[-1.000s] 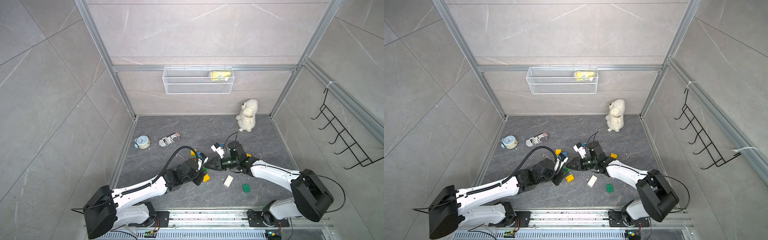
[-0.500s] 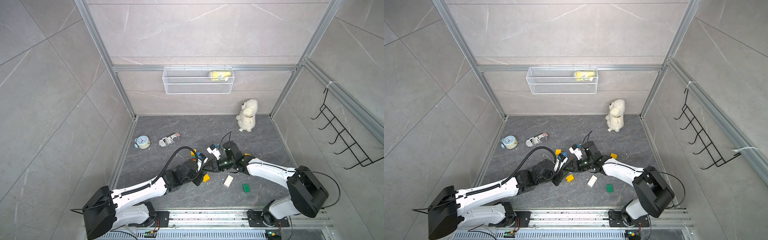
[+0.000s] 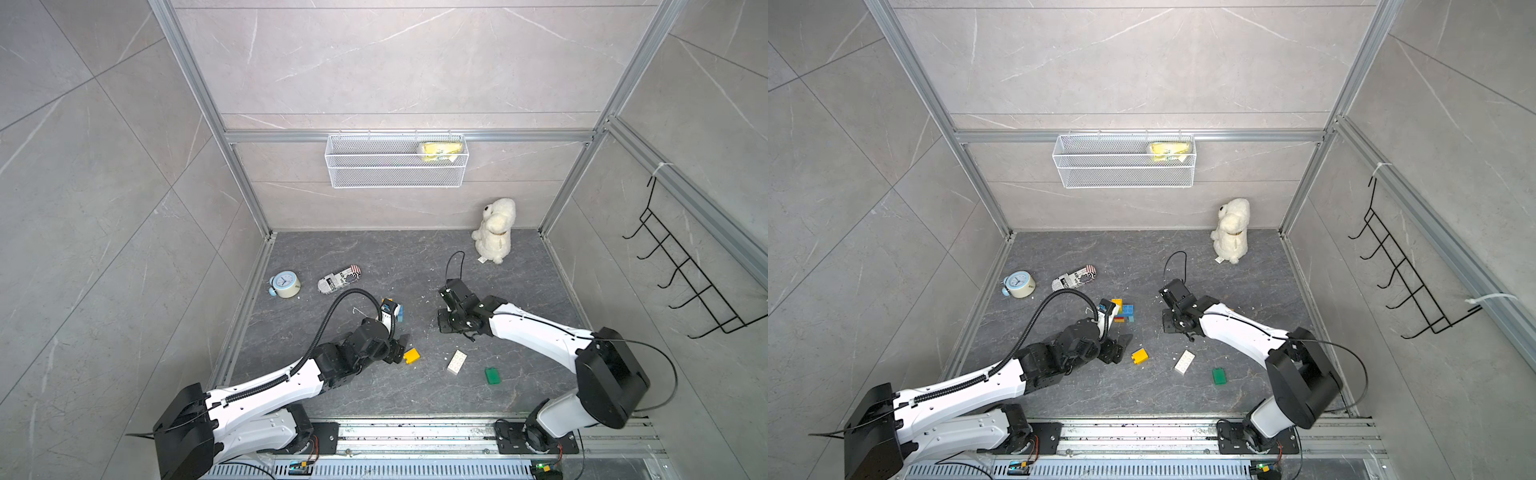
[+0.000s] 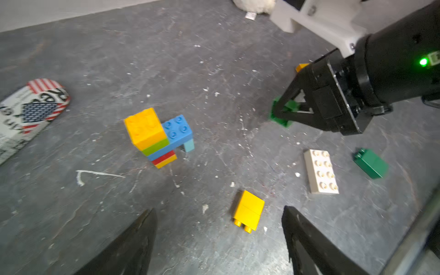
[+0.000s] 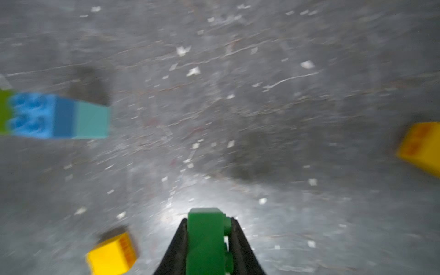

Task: Assemble the letter h with lego
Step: Adjust the lego brick at the center of the board.

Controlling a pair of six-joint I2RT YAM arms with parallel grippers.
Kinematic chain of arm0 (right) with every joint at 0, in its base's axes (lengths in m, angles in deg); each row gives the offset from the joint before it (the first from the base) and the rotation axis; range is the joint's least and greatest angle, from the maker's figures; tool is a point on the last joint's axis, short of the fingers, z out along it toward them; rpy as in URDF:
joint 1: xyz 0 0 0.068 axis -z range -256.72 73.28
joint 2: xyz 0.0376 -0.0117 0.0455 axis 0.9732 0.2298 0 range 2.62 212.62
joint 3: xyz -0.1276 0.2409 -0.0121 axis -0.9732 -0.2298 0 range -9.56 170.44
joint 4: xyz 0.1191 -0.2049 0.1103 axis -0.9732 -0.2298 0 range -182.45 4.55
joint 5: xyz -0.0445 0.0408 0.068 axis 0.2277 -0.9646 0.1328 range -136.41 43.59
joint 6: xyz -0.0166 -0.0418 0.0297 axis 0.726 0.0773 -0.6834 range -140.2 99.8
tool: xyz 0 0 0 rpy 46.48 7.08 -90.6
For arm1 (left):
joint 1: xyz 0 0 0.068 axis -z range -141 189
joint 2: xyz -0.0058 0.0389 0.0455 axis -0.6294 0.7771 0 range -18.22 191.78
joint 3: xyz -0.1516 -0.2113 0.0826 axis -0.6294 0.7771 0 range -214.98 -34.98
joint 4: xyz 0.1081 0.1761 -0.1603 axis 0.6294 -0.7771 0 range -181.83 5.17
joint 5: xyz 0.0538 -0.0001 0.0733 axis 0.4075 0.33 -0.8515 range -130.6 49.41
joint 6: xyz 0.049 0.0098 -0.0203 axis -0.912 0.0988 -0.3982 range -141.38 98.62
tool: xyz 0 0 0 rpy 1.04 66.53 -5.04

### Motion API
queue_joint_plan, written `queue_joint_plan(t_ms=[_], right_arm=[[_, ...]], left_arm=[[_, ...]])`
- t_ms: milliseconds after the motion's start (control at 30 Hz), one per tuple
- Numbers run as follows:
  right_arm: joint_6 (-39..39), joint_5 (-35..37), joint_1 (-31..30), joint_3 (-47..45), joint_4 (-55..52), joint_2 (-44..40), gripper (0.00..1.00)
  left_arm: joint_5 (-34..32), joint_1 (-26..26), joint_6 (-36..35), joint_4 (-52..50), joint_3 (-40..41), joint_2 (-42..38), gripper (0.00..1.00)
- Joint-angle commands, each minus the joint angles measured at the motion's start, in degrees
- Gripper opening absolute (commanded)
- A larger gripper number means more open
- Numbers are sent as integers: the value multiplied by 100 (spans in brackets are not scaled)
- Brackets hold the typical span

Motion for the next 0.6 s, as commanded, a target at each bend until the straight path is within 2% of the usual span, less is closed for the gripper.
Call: queue_joint_plan(t_ms=[0, 133, 300, 467, 567], right_arm=[[17, 2168, -115, 762, -1727, 944, 8], [-251, 2922, -131, 1619, -2713, 2113, 7], [-368, 3090, -141, 2241, -3044, 2872, 11], [-514, 3256, -200, 2882, -3469, 3479, 20], [-570, 3176, -261, 2975, -3471, 3624, 31]], left_arm=[[-1055, -147, 563, -366, -21, -246, 86], [-1415, -333, 1011, -654, 52, -586, 86], [-1555, -364, 1169, -724, 260, -1172, 86], [-1546, -373, 1185, -736, 357, -1501, 86], [-1480, -374, 1198, -757, 344, -1503, 86]])
